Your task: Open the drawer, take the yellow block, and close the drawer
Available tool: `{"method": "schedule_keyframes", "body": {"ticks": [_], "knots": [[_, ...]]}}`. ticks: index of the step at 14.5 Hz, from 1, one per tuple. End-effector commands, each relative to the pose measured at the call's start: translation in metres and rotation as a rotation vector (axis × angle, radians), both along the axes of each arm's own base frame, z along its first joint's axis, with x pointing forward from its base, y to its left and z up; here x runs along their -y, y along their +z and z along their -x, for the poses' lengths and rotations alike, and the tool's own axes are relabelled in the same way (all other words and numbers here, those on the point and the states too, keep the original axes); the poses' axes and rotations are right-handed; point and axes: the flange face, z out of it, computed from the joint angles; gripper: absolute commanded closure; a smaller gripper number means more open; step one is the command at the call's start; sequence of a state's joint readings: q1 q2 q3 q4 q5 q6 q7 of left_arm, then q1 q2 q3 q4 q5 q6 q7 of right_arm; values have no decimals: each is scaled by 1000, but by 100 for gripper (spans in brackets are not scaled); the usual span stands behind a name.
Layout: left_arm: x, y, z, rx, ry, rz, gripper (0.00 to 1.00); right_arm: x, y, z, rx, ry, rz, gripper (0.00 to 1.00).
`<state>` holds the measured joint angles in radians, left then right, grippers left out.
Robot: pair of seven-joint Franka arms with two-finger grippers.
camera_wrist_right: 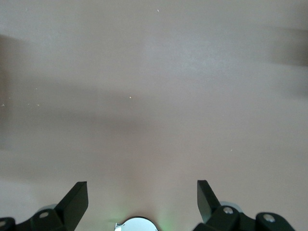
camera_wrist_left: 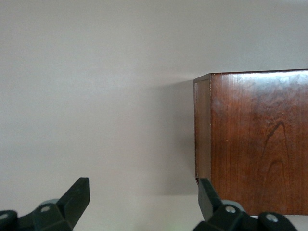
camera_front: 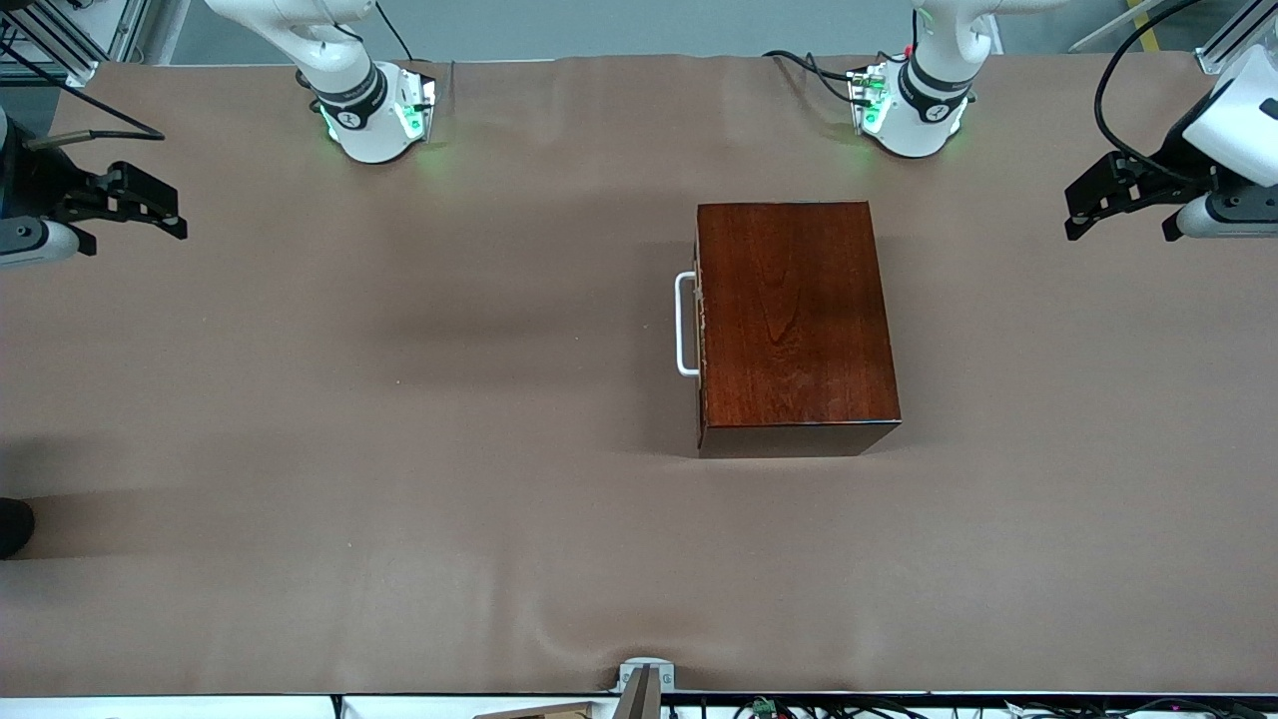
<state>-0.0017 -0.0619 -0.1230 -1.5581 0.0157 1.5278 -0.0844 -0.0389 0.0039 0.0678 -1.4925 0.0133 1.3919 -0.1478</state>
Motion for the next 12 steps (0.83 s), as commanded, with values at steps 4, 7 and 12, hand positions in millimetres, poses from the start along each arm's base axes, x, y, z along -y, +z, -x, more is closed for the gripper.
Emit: {"method": "schedule_keyframes", "body": {"ticks": [4,7,12], "knots": [[-7,13,0,15,9,-4,0,4,3,9,5,-2,-2,0],[2,13,0,15,-3,-3,0,4,2,9,3,-2,-2,0],[95,-19,-3,-33,-27,2,0,4,2,9,3,-2,-2,0]]}}
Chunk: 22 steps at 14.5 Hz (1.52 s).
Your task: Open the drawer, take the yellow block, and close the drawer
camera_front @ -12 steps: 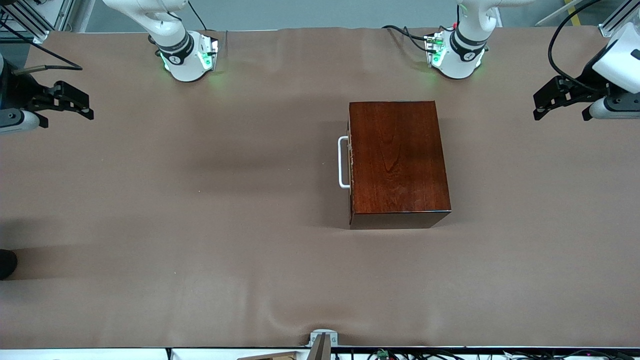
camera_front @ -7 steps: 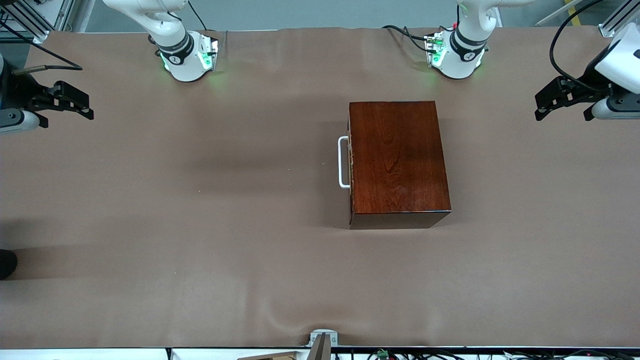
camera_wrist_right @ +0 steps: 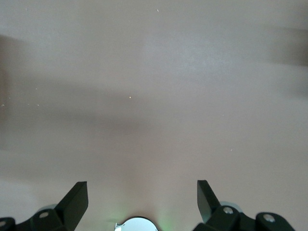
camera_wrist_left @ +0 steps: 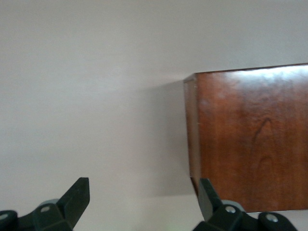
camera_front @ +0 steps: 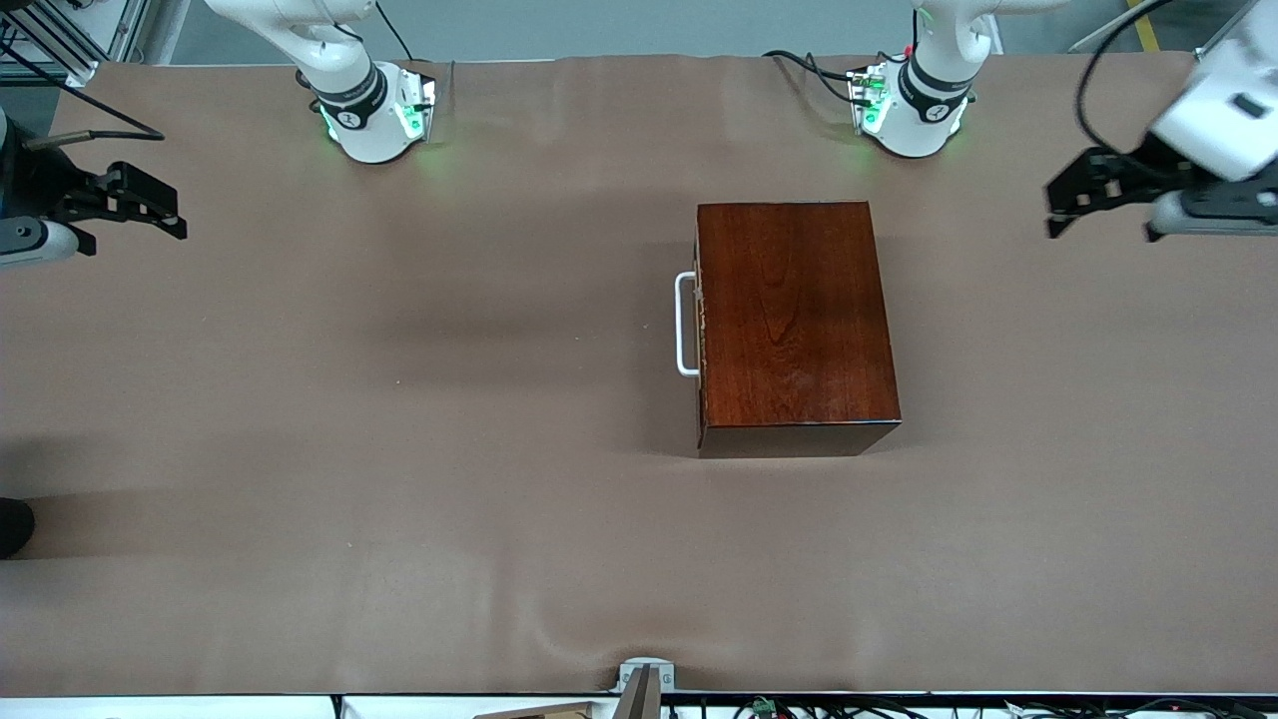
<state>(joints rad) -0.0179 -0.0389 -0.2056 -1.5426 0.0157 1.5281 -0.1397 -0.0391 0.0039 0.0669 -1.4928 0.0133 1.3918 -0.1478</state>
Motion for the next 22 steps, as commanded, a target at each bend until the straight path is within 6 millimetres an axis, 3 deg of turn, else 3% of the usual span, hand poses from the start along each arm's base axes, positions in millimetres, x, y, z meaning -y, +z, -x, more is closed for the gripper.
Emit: {"method": "schedule_keyframes", "body": {"ticks": [1,4,7,10,12,18,19,22], "knots": [[66,-18,-8,-30,35,9,0,3,2,9,4,0,-2,0],[154,-46,-9,-26,33,-31,0,3,2,9,4,0,-2,0],[249,-92,1,19,-10,-49,0,2,3,9,7,1,-5,0],[326,-136,18,77,-136,-120,0,3,3,9,7,0,-5,0],[362,-160,21,73,-113,-100,0,2,3,9,7,1,-5,0],[457,-251,70,155,-46,-129,0,-4,6,8,19,12,-6,0],[470,-270,81,167,-46,-161,0,-2,6,8,16,9,-6,0],[477,-300,88,173,-16,-204,0,-2,5,8,11,9,-5,0]]}}
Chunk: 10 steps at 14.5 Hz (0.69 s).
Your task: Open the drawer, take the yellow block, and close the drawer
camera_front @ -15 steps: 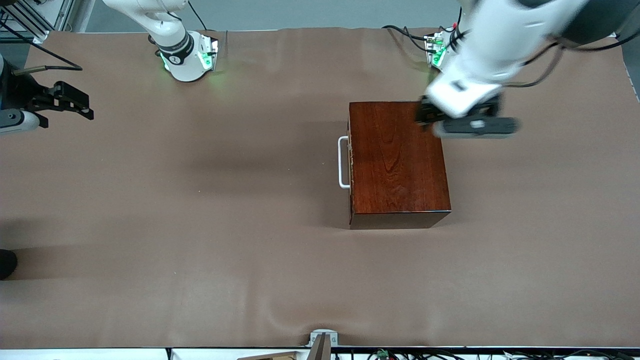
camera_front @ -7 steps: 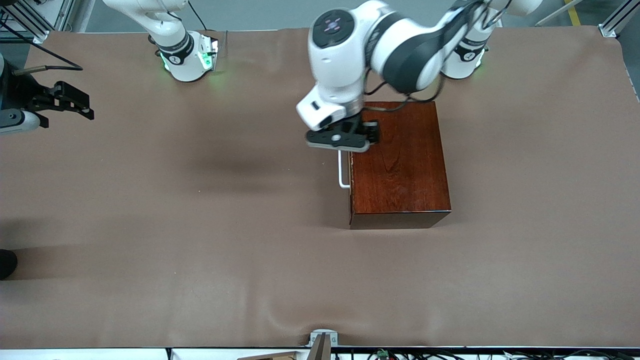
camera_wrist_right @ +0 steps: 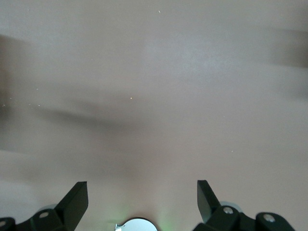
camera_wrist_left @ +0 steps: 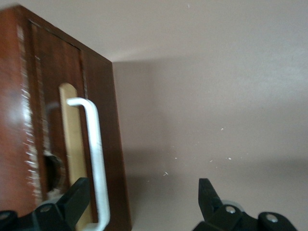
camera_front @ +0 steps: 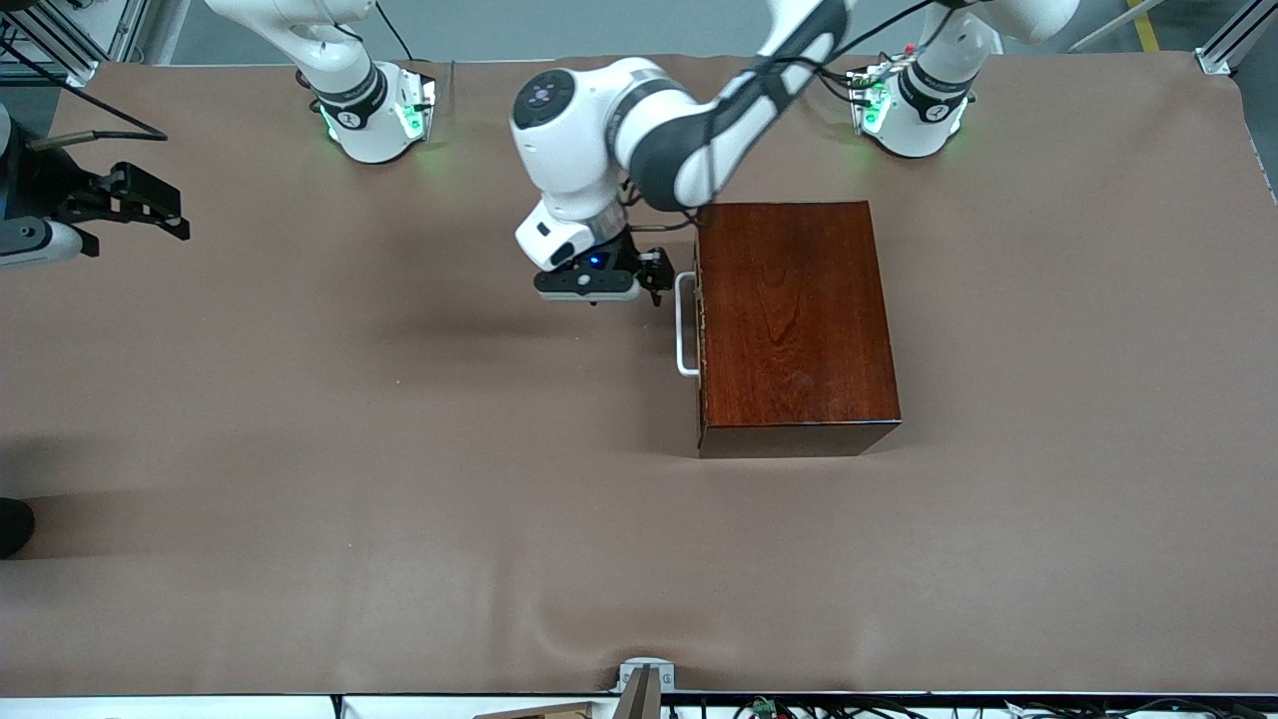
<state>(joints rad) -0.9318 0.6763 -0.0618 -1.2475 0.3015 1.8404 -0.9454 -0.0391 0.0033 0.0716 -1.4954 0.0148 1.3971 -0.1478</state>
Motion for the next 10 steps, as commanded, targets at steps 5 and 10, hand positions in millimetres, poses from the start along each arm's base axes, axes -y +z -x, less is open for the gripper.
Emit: {"method": "schedule_keyframes", "body": {"ticks": [5,10], "knots": [[-4,-44,-4,-10,66,-108,0,-1,6,8,14,7,-4,0],[-10,-60,-11,-7,112,-129,0,-3,6,8,14,12,-4,0]]}}
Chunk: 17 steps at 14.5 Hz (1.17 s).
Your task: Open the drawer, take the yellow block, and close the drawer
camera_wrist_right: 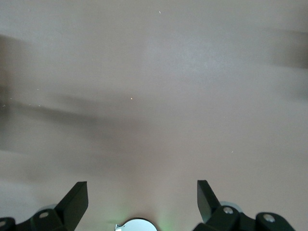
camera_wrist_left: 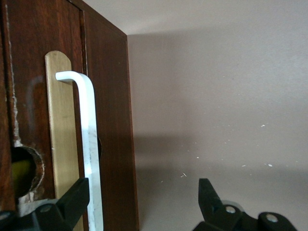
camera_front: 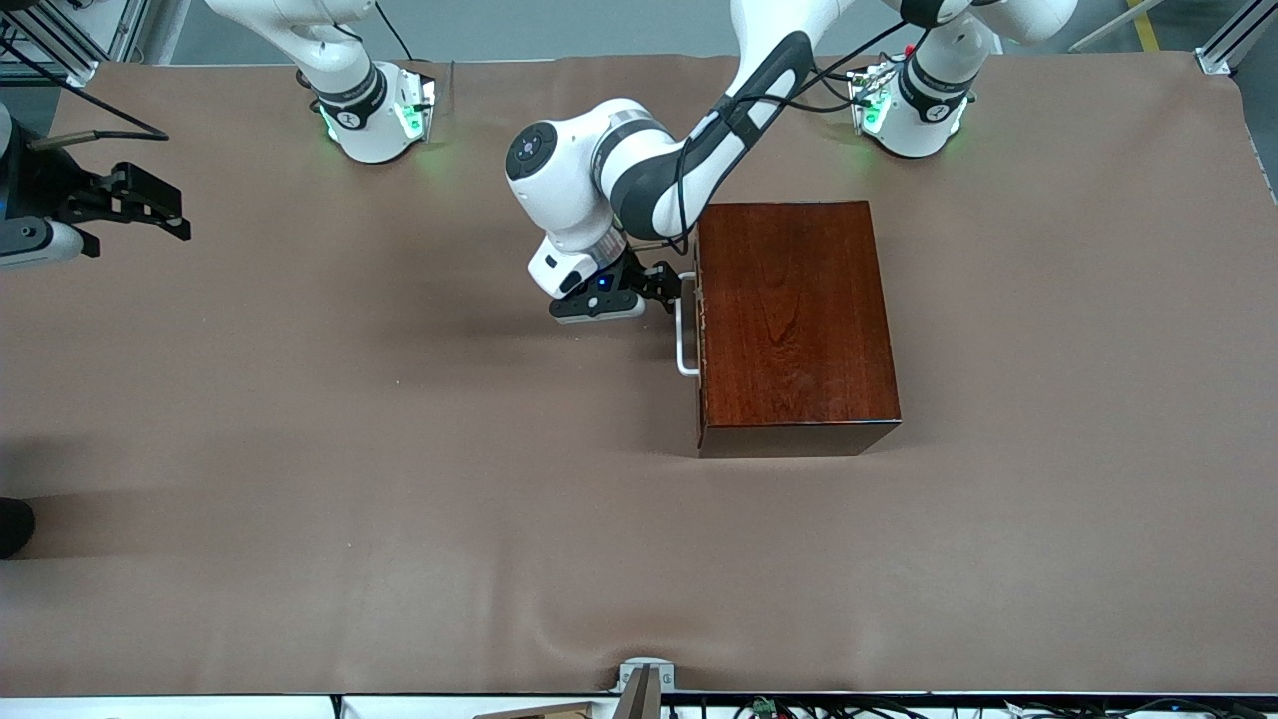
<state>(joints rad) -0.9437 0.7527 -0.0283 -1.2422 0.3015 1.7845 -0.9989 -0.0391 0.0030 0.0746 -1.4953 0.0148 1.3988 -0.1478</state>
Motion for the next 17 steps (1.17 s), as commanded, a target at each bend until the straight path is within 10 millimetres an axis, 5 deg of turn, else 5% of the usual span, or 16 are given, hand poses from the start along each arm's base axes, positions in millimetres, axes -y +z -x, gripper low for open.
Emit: {"method": "schedule_keyframes", "body": {"ticks": [1,11,17], "knots": [[1,-2,-6,36,46,-17,0,-2,6,8,12,9,-4,0],[-9,-37,-1,13,112,-92,0,-4,6,8,14,13,-4,0],[4,-28,-7,41,183,41,0,-5,6,8,14,15,-4,0]]}}
